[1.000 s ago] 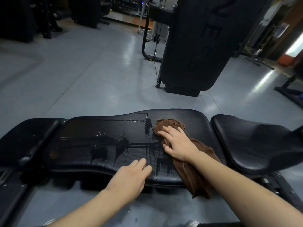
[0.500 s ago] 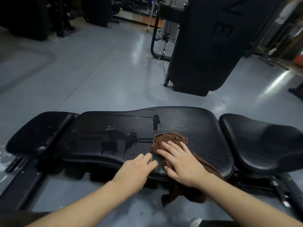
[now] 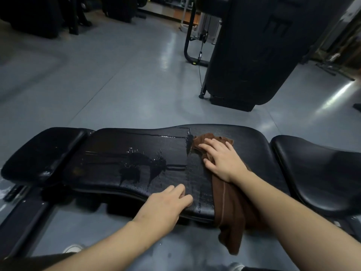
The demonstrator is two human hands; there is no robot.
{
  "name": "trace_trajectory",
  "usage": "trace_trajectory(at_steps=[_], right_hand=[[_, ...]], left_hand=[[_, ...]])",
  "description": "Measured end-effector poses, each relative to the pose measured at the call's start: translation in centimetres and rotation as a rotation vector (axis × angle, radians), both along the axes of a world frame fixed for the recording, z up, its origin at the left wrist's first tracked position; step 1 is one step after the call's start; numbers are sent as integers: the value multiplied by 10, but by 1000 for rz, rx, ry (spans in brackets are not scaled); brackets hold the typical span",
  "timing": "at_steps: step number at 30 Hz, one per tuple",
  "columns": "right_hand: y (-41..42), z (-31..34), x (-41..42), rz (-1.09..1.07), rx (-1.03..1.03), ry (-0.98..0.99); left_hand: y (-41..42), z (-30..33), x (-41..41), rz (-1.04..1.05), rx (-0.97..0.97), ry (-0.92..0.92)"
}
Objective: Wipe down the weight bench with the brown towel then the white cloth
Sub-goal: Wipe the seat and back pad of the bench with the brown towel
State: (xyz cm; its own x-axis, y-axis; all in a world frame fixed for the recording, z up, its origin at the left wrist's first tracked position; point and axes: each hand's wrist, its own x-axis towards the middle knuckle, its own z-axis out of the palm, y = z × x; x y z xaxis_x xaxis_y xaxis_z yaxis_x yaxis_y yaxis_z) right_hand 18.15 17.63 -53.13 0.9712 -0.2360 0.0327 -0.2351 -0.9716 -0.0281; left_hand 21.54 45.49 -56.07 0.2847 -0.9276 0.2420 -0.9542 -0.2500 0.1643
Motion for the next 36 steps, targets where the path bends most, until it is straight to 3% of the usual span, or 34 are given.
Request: trace_trajectory(at_steps=[11,36], right_hand=[[-29,-3,41,-206,-12,-23],[76,-6,-73,166,44,71]], left_hand=[[-2,-4,1,14,-11,20],[5,4,-3,11,29,23]])
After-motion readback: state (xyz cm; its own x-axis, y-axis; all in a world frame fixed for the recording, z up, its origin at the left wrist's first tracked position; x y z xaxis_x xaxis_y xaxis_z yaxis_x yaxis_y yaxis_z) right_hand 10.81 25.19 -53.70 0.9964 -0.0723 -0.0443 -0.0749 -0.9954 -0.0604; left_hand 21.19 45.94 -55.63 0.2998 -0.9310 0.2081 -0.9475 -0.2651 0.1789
